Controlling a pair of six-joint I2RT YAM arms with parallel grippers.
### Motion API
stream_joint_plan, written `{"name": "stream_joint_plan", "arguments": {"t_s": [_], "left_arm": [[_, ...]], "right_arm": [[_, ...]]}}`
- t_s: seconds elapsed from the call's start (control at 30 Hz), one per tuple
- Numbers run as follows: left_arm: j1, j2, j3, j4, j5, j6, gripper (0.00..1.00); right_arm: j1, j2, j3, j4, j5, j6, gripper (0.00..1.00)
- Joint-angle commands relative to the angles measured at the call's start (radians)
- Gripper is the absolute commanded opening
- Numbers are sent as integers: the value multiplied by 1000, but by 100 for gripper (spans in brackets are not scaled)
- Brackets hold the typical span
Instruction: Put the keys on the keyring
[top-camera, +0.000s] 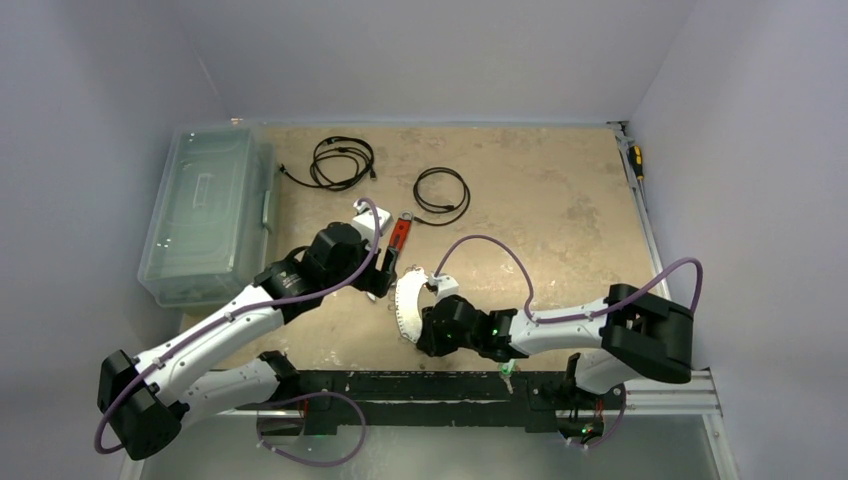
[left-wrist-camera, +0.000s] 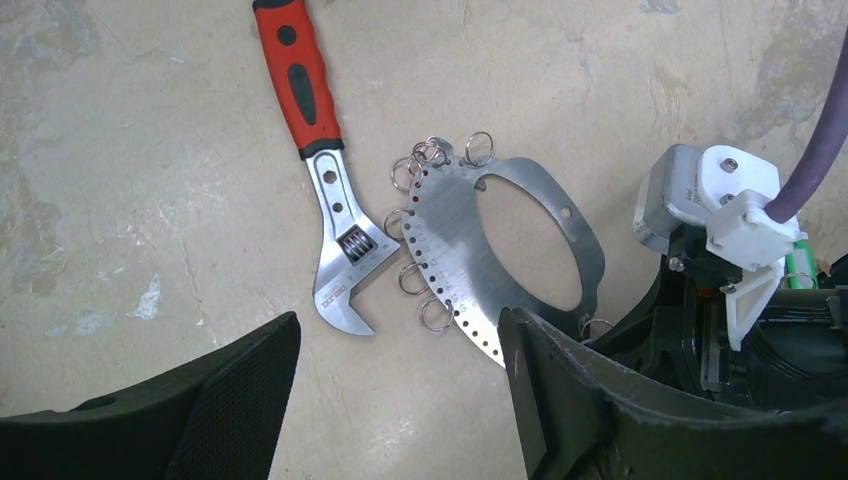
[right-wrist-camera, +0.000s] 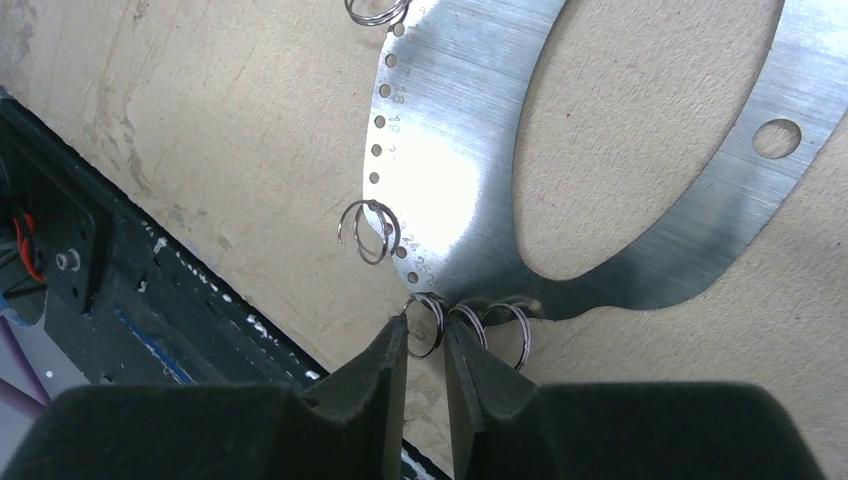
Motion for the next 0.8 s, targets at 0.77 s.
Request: {"name": "stream_joint_plan", "arguments": {"t_s": [0.77], "left_arm": [[0, -98, 8, 40, 14, 15, 72]], "right_arm": [[3, -356, -86, -142, 207, -37, 0]]}}
